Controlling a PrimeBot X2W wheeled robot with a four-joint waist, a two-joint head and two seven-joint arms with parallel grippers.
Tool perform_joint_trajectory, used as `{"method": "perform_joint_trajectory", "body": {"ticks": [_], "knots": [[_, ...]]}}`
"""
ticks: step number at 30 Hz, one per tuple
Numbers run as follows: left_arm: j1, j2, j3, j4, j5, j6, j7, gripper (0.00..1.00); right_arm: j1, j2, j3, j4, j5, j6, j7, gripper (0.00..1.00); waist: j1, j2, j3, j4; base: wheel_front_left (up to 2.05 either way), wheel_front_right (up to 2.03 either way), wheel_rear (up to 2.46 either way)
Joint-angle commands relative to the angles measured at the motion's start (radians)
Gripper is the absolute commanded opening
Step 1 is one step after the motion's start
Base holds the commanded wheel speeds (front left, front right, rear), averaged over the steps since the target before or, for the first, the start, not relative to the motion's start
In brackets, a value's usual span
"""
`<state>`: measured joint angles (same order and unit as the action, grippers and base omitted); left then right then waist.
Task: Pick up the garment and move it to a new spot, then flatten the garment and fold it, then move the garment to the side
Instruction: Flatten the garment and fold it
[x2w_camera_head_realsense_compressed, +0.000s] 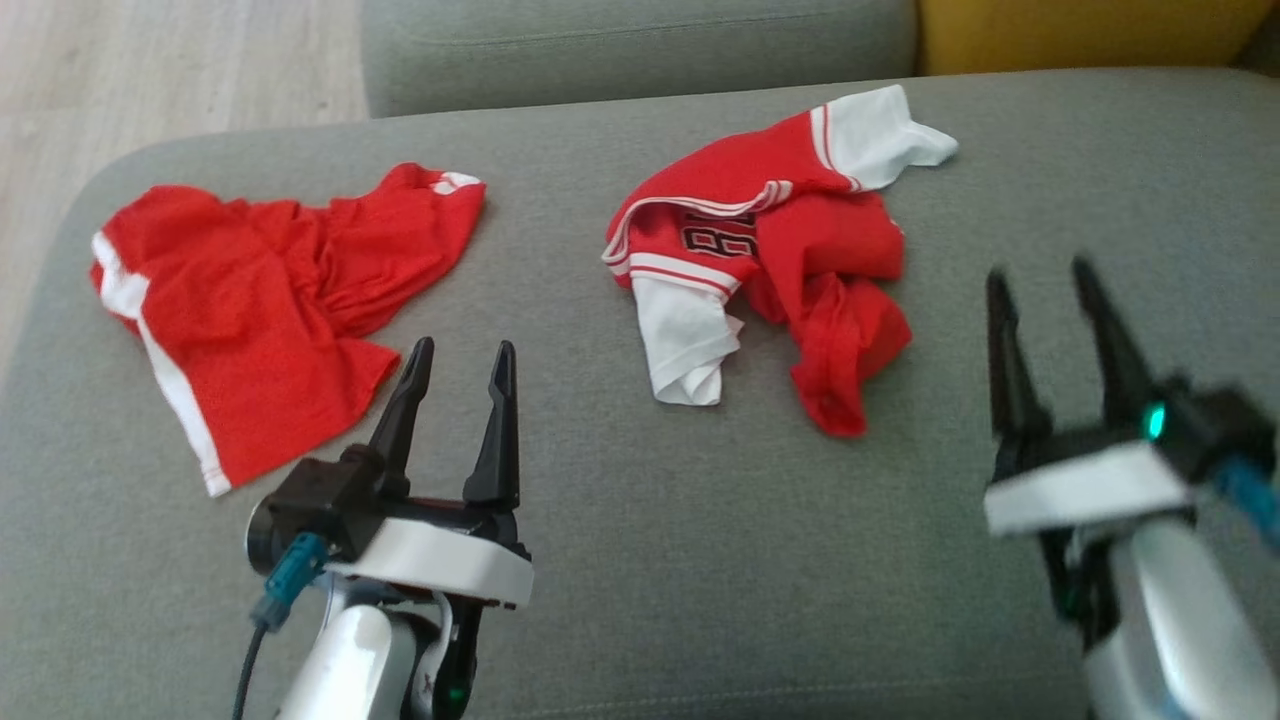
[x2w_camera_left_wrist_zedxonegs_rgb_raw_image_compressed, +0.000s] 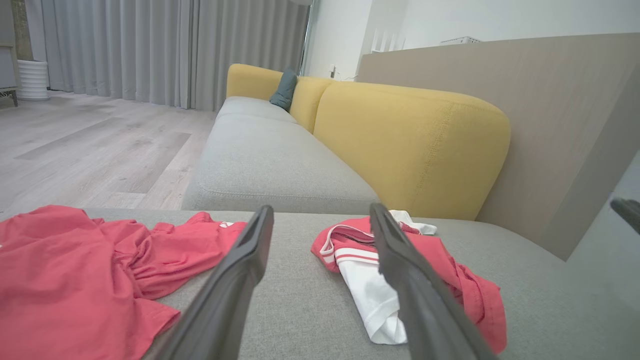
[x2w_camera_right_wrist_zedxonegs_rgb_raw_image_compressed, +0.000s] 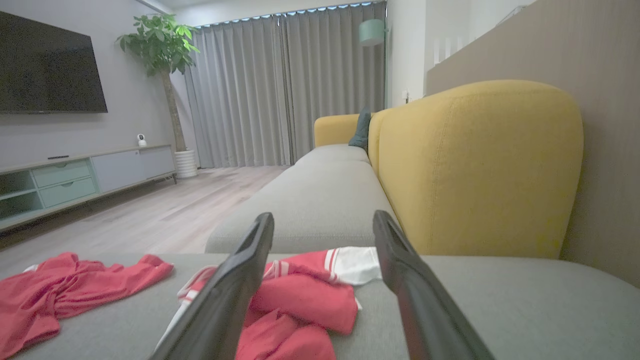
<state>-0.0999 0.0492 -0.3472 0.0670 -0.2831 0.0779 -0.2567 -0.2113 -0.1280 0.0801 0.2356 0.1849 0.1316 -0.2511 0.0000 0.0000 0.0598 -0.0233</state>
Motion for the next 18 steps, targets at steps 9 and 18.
{"method": "perform_joint_trajectory", "body": {"ticks": [9,18], "knots": [[-0.033,0.001,0.043,-0.034,-0.006,-0.009,-0.005,1.0,0.085,0.046,-0.037,-0.166,-0.066,-0.001,-0.011,1.0,0.0,0.0,0.015,-0.03,0.0,0.0,0.0],[-0.096,0.001,-0.043,0.044,-0.018,-0.023,-0.005,1.0,0.085,0.064,-0.052,-0.182,-0.081,-0.001,-0.011,1.0,0.0,0.0,0.078,-0.042,0.0,0.0,0.0]]}}
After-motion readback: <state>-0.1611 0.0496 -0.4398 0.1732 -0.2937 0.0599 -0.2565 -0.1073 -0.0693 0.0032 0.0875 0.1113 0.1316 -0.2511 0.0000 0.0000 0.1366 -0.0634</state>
